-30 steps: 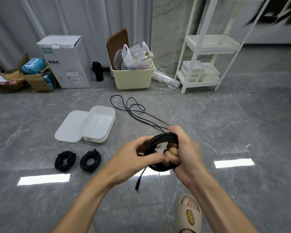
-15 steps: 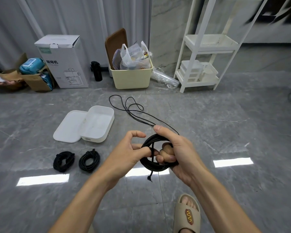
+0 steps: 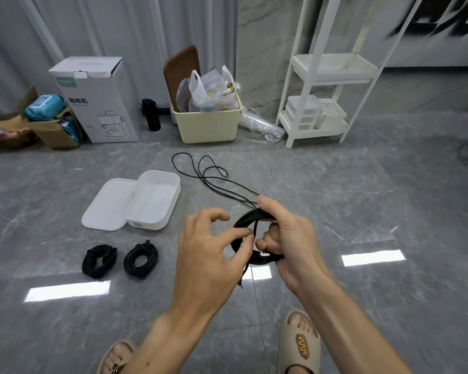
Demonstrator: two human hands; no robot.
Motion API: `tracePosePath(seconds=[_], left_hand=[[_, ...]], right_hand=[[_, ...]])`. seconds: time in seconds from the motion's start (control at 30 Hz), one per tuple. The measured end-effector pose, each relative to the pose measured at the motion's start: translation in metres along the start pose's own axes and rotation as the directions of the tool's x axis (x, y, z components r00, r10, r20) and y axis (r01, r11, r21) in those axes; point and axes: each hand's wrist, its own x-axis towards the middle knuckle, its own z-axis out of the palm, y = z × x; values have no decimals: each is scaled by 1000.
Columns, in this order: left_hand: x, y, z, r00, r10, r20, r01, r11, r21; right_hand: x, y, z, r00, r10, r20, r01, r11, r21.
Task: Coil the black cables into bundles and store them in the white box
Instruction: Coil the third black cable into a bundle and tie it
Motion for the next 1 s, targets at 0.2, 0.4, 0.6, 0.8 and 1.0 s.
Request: tracePosePath(seconds=[0.2,0.4,0.6,0.8,1.0], left_hand=[[-3,0,11,974,-89,208,69,992,101],[0,6,10,903,-249,350,317,937,-150],[6,11,6,840,-392,375,499,830,-248],[18,11,-9,745,-476,467,657,642,-395],[25,8,-19,728,-473,496,668,651,-359]], right_hand=[[0,5,3,999,-36,-6,35,997,-65],[-1,5,3,995,-88,36,93,982,-165],[3,6,3,994,-111,24,113,969,-221],[4,2,-2,996,-86,21,88,967,-239],[3,5,1,991,-132,25,134,950,-283]])
